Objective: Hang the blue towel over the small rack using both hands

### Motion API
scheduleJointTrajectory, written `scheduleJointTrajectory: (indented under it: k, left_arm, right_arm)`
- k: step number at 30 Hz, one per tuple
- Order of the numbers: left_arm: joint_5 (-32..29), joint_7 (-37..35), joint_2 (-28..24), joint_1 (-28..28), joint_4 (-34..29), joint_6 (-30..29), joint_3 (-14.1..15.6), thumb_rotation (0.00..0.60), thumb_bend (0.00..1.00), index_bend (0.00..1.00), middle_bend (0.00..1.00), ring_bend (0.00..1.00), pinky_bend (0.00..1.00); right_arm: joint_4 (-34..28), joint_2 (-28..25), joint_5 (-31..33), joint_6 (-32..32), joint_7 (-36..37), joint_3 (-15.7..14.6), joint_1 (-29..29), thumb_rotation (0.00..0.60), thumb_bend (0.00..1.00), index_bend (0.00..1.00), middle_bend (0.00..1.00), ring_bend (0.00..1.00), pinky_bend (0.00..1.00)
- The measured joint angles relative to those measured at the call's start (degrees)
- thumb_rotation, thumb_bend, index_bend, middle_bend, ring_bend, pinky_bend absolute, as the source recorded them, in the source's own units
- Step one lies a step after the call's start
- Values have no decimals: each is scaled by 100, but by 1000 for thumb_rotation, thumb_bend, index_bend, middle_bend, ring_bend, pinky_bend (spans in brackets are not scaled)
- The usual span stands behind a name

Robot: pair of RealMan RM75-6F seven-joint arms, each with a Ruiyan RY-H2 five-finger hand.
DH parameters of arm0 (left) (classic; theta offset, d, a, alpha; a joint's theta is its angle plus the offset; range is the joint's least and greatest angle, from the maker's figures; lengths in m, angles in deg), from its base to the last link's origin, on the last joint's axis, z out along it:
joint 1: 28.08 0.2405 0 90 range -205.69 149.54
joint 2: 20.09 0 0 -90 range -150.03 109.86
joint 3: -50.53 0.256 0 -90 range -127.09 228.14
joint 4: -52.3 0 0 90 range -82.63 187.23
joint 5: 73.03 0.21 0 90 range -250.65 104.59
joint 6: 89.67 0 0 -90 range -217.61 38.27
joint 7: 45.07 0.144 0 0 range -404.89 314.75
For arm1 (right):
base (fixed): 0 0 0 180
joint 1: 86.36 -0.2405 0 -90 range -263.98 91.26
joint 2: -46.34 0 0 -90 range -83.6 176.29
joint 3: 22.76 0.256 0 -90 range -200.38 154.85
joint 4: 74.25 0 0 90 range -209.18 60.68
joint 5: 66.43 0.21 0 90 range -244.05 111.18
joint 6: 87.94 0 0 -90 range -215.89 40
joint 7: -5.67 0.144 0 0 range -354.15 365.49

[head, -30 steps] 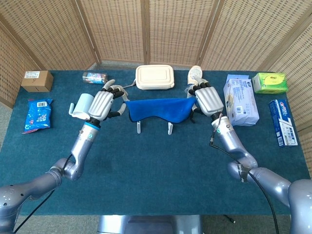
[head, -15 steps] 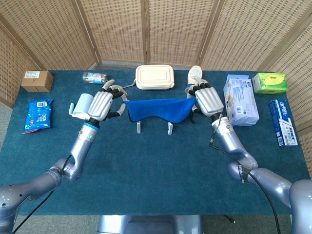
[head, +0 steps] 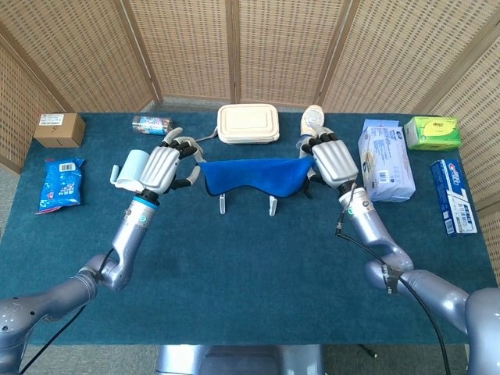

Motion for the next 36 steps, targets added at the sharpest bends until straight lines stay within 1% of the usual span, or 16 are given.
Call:
scheduleJointTrajectory:
  k: [27, 32, 36]
  left_arm:
    - [2, -3, 51, -55, 80, 37, -23, 600, 583, 811, 420, 278, 92]
    - [-4, -5, 41, -43, 67, 45, -16, 600, 584, 811, 420, 277, 91]
    - [-5, -8, 49, -41, 66, 63, -5, 600, 584, 804, 416, 274, 90]
  right_arm:
    - [108, 29, -16, 19, 80, -1, -6, 600, 495, 730, 360, 73, 170]
    - [92, 26, -10, 27, 64, -5, -6, 600, 491, 702, 351, 72, 170]
    - [77, 25, -7, 31, 54, -9, -2, 600, 487, 658, 333, 70, 170]
